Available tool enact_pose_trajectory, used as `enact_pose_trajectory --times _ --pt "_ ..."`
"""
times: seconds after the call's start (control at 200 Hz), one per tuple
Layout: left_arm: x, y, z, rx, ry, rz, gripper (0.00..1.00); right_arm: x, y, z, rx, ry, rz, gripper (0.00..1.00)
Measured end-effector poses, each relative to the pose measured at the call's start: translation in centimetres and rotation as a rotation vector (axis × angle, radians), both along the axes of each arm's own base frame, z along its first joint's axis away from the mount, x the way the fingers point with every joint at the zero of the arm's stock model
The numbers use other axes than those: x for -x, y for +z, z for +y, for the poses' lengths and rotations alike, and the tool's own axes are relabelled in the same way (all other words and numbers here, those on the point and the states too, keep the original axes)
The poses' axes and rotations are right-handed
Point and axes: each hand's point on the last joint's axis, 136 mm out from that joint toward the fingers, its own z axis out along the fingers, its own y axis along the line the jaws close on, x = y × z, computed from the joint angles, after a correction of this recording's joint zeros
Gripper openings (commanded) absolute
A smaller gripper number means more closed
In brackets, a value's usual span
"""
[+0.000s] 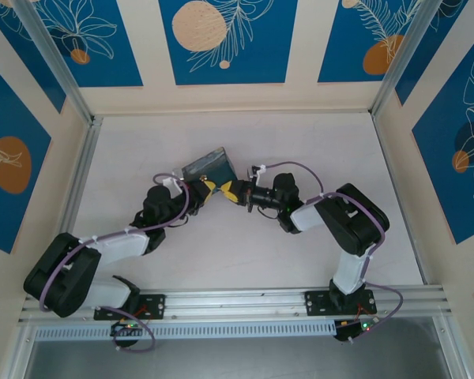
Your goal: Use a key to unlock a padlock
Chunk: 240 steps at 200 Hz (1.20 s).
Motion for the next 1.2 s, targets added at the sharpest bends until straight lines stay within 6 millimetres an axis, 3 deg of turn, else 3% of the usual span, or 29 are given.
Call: enact_pose_trajectory --times 0.275,0.69,1.2 --pt "-0.5 0.7 0.0 0.056 0.018 0.010 0.00 -0.3 0.6 -0.1 -0.007 -0.019 -0.056 0.00" --pt "-0.4 3.4 0.5 0.230 0.079 0.075 0.00 -0.2 3.5 0.0 -0.045 -0.024 -0.262 0.00" --pt "-0.4 5.1 0.3 0.218 0.062 0.010 0.00 -0.8 5.6 0.0 -0.086 0.051 -0.178 0.00"
